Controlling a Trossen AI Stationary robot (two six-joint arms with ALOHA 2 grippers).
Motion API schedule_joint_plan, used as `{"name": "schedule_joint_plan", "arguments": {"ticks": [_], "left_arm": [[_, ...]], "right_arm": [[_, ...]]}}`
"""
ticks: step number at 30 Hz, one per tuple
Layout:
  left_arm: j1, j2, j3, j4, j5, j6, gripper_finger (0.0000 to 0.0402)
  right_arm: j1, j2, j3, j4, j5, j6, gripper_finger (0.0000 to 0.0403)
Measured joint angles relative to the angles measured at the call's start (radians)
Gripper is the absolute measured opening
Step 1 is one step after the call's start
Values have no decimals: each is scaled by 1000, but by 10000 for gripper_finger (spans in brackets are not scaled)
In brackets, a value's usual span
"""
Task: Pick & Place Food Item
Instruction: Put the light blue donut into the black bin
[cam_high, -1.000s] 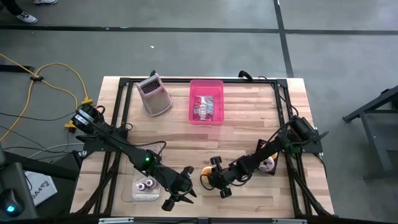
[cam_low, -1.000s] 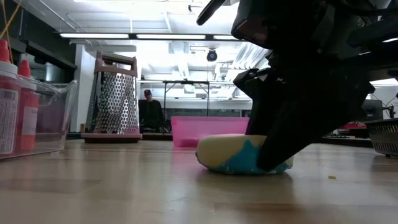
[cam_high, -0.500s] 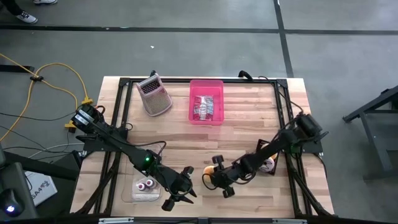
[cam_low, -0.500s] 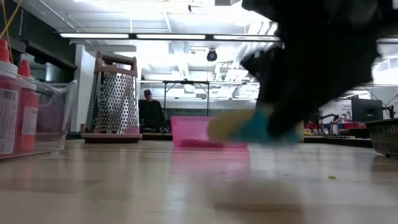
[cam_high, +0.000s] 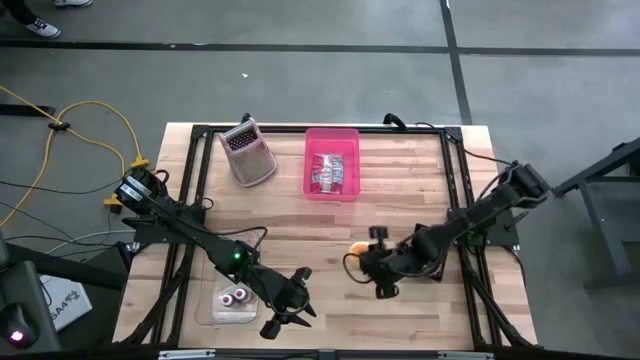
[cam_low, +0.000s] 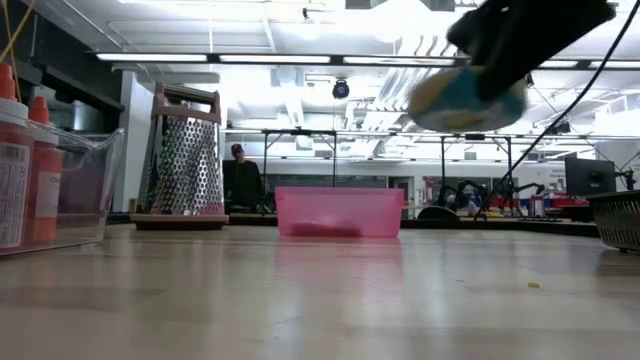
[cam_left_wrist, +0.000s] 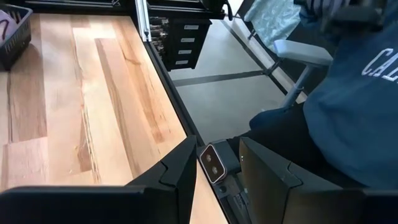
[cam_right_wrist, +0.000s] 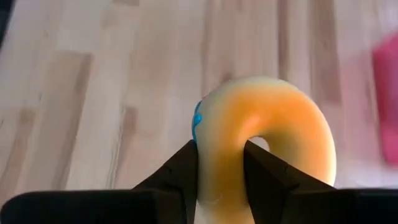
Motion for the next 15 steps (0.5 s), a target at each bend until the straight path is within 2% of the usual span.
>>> {"name": "schedule_joint_plan", "arguments": {"ticks": [7,15], "left_arm": [[0,0,0,0,0,1,118],[0,0,0,0,0,1,118]], "right_arm": [[32,-73,0,-279,-3,244,100],[104,-75,0,-572,-22,511,100]]}}
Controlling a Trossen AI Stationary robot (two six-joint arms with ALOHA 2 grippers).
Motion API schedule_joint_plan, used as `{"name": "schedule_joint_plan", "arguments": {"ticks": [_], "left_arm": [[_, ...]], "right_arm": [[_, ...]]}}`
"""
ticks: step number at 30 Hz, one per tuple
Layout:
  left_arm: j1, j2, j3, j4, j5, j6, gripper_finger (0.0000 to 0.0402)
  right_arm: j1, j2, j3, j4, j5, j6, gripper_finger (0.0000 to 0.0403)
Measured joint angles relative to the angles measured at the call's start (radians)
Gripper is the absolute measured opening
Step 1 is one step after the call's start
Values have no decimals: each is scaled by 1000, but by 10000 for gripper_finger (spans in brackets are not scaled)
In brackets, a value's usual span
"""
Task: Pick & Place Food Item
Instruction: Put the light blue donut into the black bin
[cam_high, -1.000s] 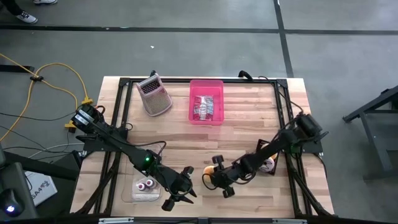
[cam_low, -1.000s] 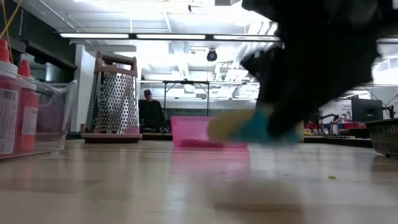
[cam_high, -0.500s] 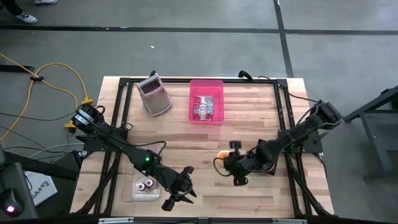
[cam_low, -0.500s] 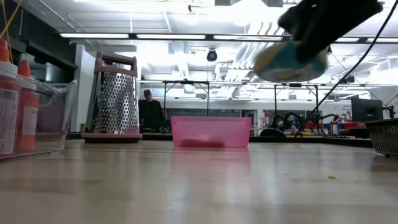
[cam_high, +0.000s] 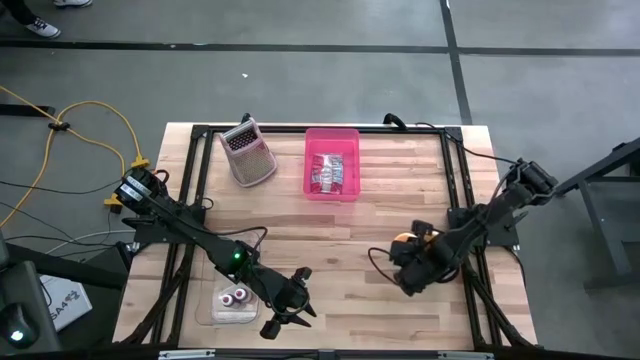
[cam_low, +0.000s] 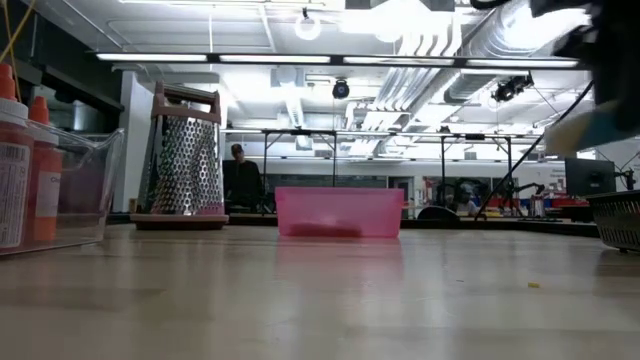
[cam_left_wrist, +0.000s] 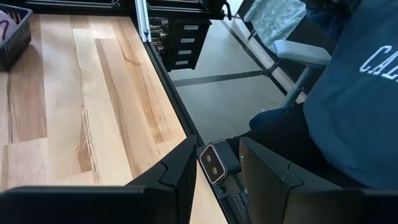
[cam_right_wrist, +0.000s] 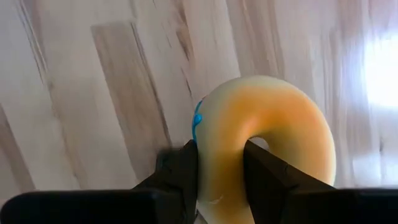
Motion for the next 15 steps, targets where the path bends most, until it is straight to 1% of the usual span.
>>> {"name": "schedule_joint_plan", "arguments": {"ticks": [5,9,15], "left_arm": [[0,0,0,0,0,0,118],[0,0,0,0,0,0,118],[0,0,0,0,0,0,118]], "right_arm": [[42,0,0,-74,-46,99,100],[69,3,0,-93,-107,157,100],[110,4,0,-125,-117,229,100]]}}
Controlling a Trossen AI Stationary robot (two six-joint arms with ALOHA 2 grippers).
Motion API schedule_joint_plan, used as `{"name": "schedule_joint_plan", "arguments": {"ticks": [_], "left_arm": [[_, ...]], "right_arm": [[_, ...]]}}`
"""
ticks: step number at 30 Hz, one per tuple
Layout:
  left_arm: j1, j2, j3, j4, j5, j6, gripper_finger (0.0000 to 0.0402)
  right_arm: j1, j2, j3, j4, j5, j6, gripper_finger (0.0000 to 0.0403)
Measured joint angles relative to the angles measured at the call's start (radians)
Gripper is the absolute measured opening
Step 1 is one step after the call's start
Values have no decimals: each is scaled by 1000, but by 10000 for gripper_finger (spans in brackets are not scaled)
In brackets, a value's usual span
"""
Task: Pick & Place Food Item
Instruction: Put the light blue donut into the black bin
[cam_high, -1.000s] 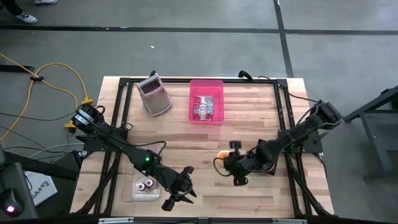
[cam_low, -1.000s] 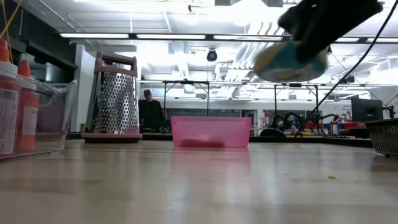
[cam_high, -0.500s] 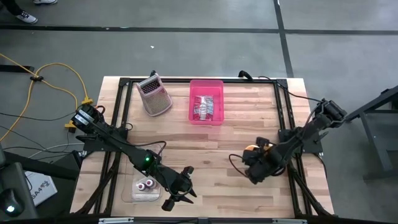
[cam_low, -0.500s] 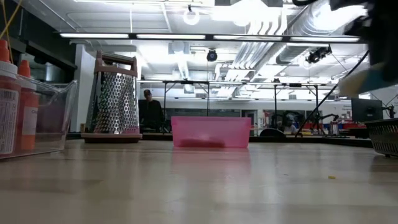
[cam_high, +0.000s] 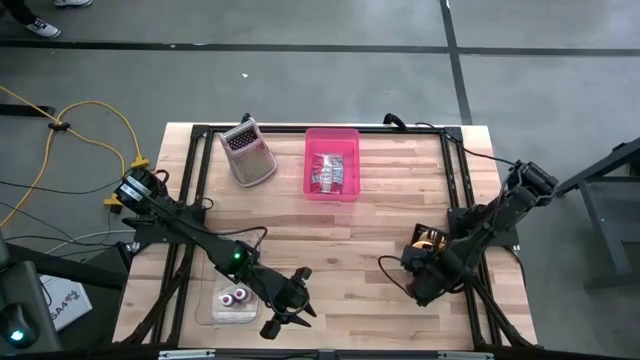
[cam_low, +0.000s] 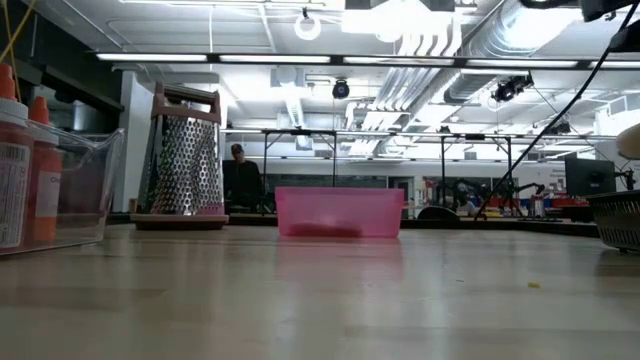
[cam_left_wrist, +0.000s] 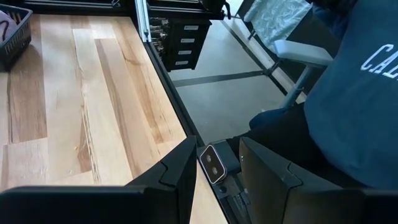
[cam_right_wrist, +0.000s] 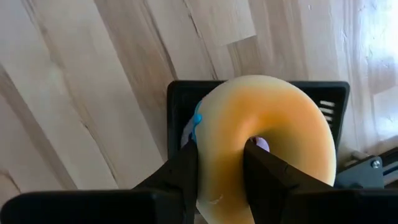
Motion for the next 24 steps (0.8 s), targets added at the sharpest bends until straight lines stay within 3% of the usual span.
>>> {"name": "schedule_joint_plan", "arguments": {"ticks": [13,24], "left_arm": [[0,0,0,0,0,0,118],[0,0,0,0,0,0,118]], "right_arm": [[45,0,-65,21,20,109,100],[53,0,-126,151,19,111,100]]}}
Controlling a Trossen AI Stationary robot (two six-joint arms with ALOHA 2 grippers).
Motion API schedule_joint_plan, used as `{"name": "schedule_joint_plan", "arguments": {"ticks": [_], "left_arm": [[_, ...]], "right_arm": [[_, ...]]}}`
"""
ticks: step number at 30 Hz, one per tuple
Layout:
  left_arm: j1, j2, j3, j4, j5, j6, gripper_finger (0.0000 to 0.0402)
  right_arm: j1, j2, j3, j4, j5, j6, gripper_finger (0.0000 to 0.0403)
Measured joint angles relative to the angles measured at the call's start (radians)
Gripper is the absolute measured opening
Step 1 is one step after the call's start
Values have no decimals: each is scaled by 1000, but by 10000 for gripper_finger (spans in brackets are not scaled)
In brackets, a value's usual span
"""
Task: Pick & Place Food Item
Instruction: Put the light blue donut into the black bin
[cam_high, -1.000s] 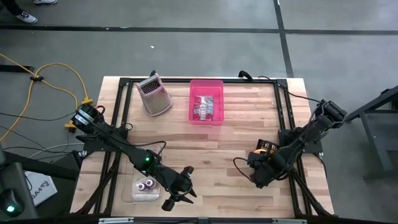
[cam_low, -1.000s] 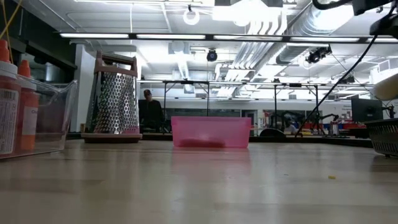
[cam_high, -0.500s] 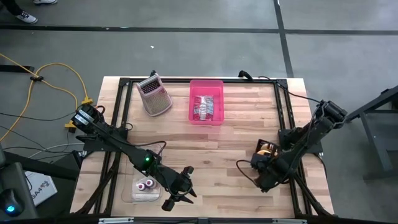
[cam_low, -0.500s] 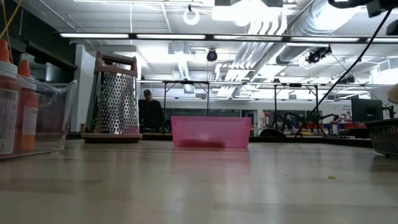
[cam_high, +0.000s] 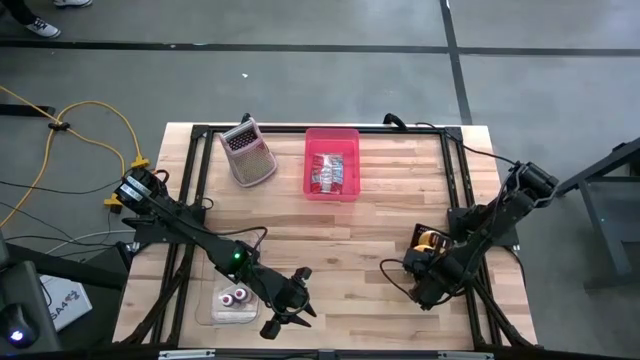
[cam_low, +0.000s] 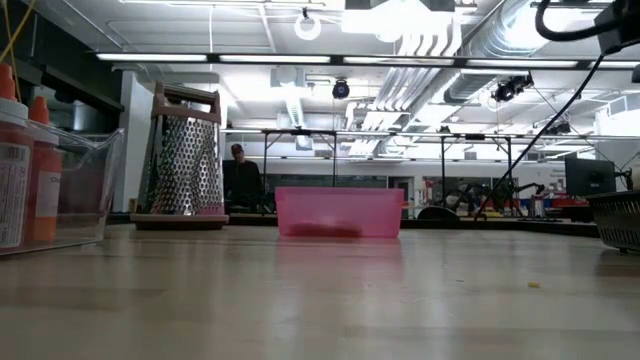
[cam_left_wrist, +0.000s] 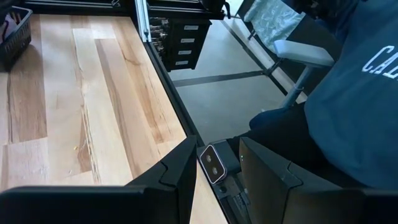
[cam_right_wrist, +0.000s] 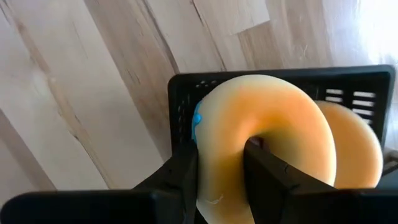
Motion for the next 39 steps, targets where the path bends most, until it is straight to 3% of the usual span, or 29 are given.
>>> {"name": "schedule_joint_plan", "arguments": {"ticks": [21,32,39], "left_arm": [[0,0,0,0,0,-4,118],[0,0,0,0,24,-4,118],[0,0,0,0,25,-4,118]], "right_arm": [[-1,0,-19,11,-45,-3,103],[-1,0,-19,11,-42,-4,177],[-1,0,-19,5,-44,-6,193]]}}
